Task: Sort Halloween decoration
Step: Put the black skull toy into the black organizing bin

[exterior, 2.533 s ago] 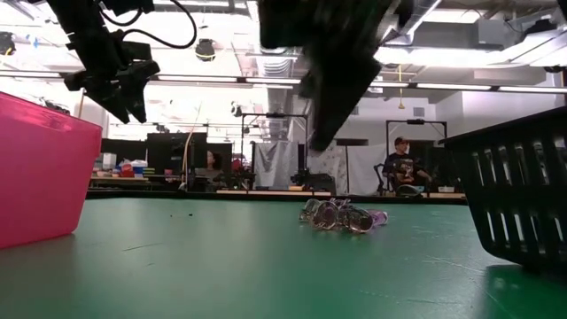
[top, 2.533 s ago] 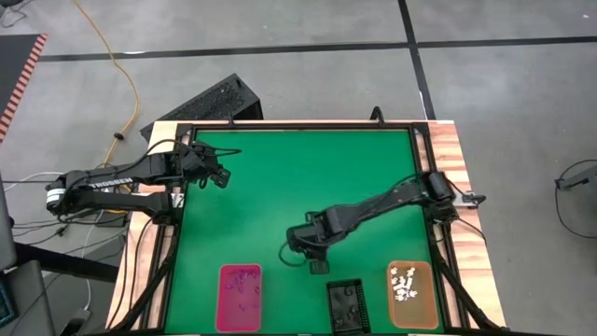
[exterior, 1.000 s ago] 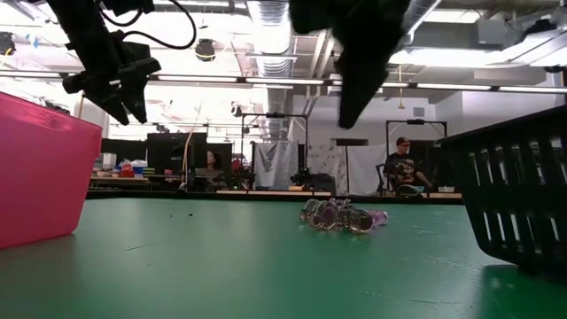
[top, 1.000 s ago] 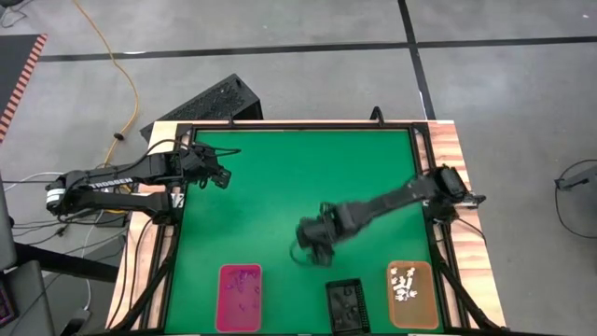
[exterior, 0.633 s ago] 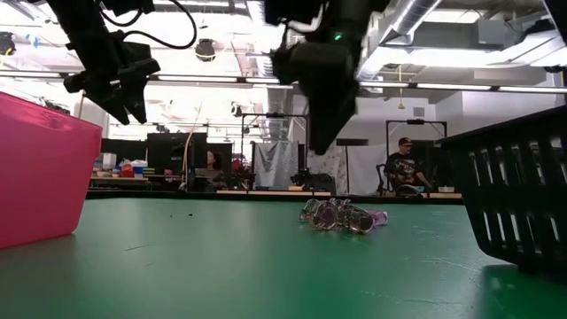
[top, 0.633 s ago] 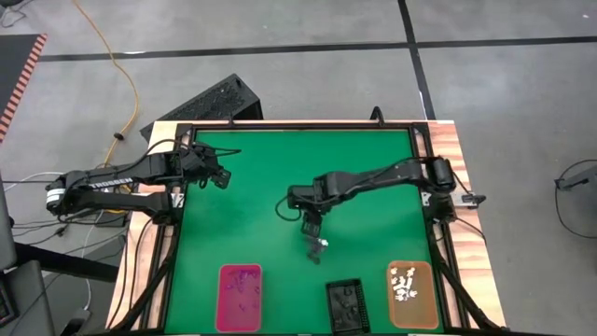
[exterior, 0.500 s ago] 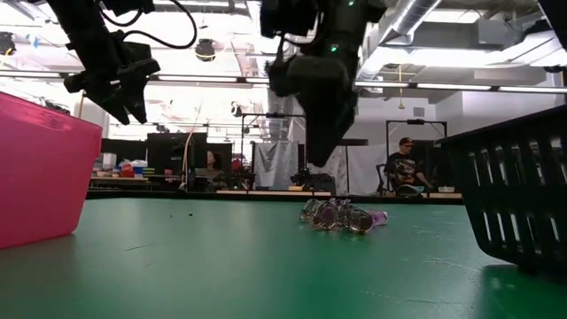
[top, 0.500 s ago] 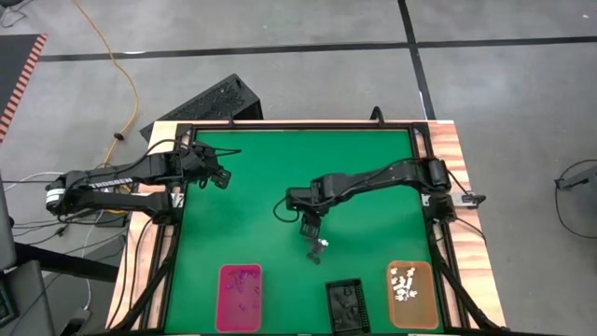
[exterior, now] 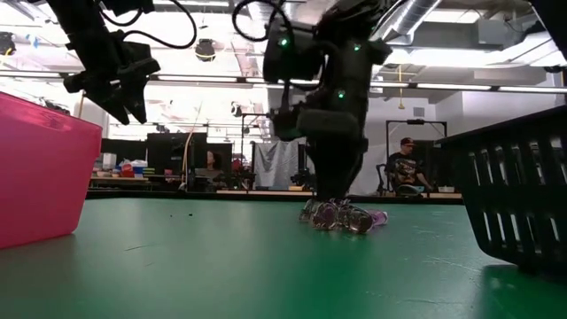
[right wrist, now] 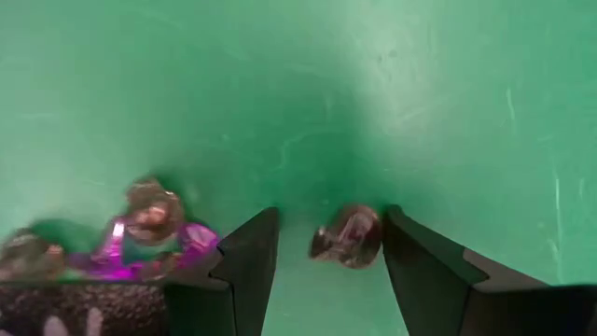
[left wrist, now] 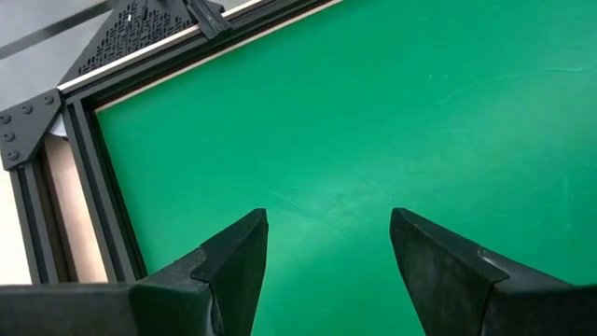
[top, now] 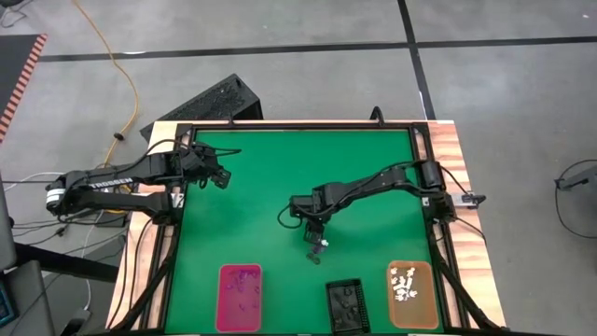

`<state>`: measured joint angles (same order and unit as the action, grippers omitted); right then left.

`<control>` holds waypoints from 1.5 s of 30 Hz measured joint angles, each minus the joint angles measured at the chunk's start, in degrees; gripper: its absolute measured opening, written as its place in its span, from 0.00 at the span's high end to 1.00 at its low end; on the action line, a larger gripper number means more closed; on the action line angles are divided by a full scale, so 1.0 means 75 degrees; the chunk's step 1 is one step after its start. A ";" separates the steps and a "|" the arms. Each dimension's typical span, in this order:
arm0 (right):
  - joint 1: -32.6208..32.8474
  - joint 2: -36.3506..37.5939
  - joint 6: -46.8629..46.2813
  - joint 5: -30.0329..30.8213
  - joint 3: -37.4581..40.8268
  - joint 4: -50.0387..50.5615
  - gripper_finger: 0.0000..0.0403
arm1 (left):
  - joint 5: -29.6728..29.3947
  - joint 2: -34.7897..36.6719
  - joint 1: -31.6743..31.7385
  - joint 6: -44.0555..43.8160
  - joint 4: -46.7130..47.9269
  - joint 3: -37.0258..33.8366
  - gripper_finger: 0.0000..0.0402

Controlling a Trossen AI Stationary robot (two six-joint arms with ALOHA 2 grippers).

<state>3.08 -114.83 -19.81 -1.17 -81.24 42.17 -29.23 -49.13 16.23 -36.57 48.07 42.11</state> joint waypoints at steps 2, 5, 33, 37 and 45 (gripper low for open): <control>-0.0025 0.0018 0.0068 -0.0012 0.0183 -0.0302 0.46 | -0.0078 -0.0002 0.0000 -0.0009 0.0000 0.0000 0.46; -0.0025 0.0033 0.0039 -0.0048 0.0319 -0.0598 0.47 | -0.0209 0.0000 0.0000 -0.0058 0.0000 0.0000 0.46; 0.0462 0.1015 -0.0278 -0.0117 -0.0166 0.1181 0.92 | -0.0281 -0.0002 0.0000 -0.0100 0.0031 0.0000 0.46; 0.1201 0.2111 -0.1539 -0.0048 0.0117 0.2188 0.92 | -0.0126 -0.0002 0.0000 -0.0095 0.0072 0.0000 0.46; 0.2518 0.3787 -0.5393 -0.0867 0.2036 0.1625 0.72 | 0.0056 0.0001 -0.0002 -0.0092 0.0068 0.0000 0.46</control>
<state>21.97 -86.43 -60.25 -7.67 -65.97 54.36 -28.81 -49.12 16.21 -37.26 48.59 42.11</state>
